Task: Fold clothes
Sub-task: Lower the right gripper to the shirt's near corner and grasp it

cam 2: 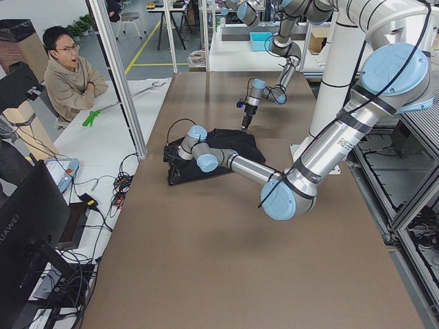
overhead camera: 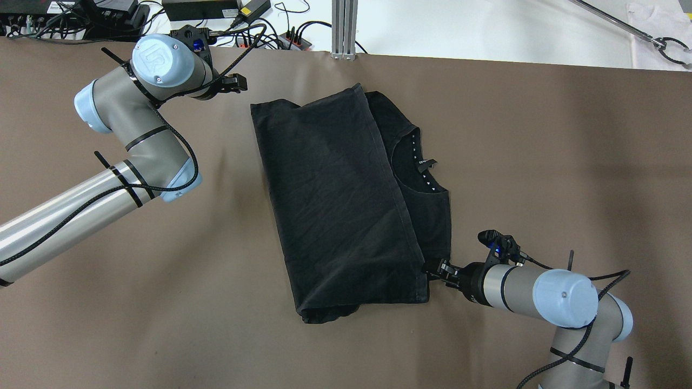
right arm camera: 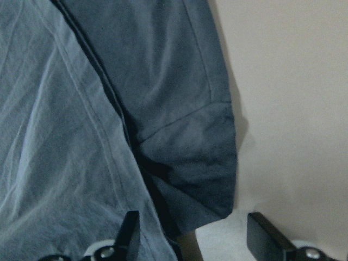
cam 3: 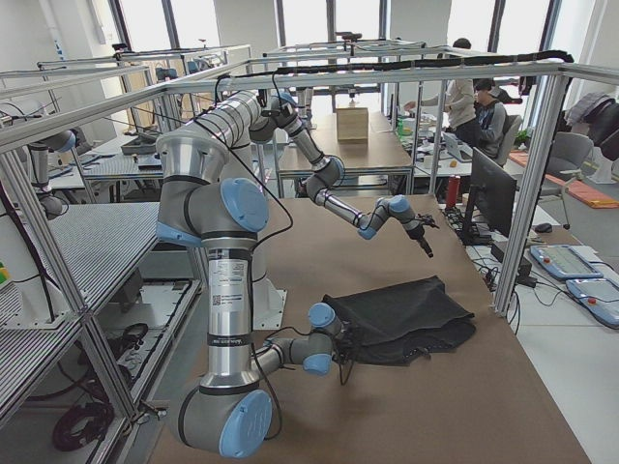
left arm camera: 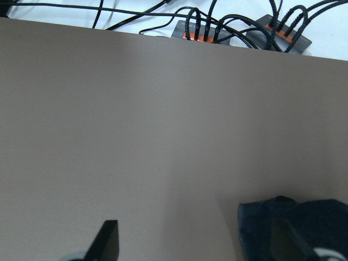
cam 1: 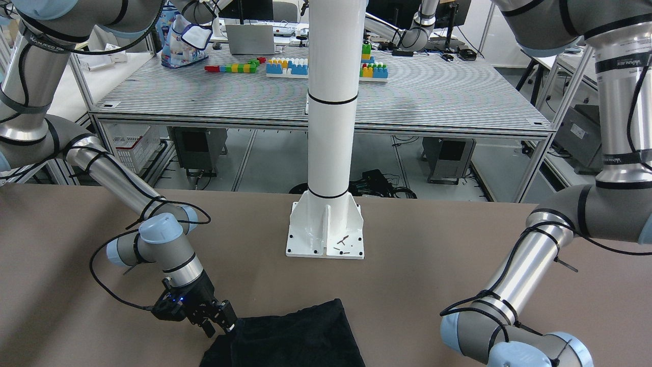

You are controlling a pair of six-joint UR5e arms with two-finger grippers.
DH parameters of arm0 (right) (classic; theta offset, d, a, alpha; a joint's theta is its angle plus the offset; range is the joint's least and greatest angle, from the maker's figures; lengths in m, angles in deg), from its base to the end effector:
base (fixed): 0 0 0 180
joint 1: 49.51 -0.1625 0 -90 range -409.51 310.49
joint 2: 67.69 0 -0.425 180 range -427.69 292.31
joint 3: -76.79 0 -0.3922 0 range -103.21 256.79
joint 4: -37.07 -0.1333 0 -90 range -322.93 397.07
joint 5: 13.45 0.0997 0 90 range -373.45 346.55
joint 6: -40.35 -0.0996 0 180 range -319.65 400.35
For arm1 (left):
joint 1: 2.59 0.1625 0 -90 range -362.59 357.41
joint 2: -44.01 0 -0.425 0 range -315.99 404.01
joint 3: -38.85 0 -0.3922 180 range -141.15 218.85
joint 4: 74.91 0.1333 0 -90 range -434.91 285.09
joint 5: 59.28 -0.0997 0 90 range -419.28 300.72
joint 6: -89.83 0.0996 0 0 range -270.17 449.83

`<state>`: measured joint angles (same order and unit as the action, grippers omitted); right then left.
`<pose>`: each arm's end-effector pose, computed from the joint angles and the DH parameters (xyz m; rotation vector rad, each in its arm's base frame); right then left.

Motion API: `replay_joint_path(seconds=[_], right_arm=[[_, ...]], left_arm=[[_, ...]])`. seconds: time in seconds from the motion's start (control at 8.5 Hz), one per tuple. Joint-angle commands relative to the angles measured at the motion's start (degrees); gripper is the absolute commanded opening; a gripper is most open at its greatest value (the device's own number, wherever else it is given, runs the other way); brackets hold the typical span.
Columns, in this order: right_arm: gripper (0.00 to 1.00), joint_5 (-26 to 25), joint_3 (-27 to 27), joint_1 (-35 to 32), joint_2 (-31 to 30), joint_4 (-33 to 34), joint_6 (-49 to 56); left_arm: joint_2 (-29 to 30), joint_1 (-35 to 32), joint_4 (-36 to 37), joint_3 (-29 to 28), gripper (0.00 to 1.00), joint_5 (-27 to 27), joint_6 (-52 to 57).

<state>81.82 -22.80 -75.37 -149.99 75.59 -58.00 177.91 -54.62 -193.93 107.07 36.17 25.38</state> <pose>-0.4497 -0.3560 0.4101 0.1039 -1.2104 0.4676 0.3932 -0.7051 0.3056 0.4929 0.7558 -0.3882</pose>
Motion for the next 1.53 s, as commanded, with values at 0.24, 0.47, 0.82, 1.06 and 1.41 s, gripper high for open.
replay_joint_path(seconds=[0.24,0.47,0.82,1.06,1.41], right_arm=[[0.50,-0.71,0.19,0.81,0.38,1.12,0.00],[0.32,-0.79,0.10,0.81,2.74,4.44,0.00],[0.00,-0.36,-0.25,0.20,3.11,4.81,0.00],[0.00,-0.62,-3.83,0.28,2.24,4.90,-0.09],[0.00,-7.86,-12.18,8.23,-1.29,9.45,-4.03]], left_arm=[[0.22,0.00,0.46,0.08,1.00,0.00,-0.05],[0.22,0.00,0.46,0.08,1.00,0.00,-0.05],[-0.13,-0.01,0.46,0.25,1.00,0.00,-0.05],[-0.74,0.00,0.46,1.21,1.00,0.00,-0.23],[-6.87,2.79,0.46,10.75,1.00,0.17,-6.19]])
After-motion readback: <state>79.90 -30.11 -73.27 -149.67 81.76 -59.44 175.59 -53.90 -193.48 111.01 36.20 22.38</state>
